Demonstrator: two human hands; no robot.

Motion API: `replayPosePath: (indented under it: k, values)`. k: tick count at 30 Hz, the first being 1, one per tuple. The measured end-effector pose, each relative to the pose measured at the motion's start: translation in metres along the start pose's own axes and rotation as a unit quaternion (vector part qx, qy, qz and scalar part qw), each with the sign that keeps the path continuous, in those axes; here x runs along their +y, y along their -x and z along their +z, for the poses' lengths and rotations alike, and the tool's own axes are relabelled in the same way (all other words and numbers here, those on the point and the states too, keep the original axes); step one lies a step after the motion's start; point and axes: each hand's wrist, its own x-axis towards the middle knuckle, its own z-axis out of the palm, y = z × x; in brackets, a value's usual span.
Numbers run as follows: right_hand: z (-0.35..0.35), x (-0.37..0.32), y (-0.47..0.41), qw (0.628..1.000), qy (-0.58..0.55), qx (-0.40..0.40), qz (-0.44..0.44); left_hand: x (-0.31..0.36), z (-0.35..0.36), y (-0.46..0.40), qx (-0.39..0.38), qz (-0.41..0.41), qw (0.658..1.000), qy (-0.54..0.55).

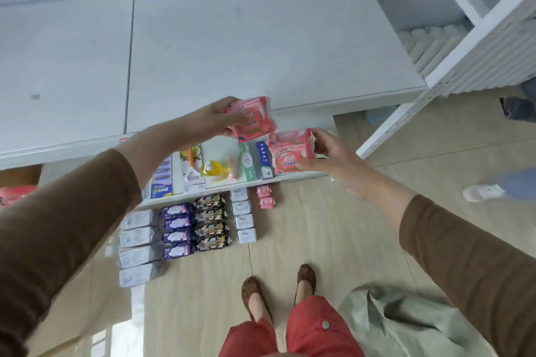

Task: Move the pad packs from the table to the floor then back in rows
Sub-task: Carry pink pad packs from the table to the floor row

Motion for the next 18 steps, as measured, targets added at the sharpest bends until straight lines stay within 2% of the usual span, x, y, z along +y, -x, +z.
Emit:
replayPosePath:
  k: [4, 9, 18]
  values:
    - [0.002, 0.067, 0.036, 0.999, 0.022, -0.023, 0.041, -0.058, 0.049, 0.015, -0.018, -0.048, 0.998, -0.028]
    - [0.007, 0.167, 0.055, 0.995, 0.046, -0.027, 0.085, -0.148, 0.113, 0.006, -0.005, -0.127, 0.984, -0.126]
    - [0.036, 0.377, 0.032, 0.985, 0.103, 0.004, 0.142, -0.342, 0.219, -0.080, 0.036, -0.150, 0.965, -0.211]
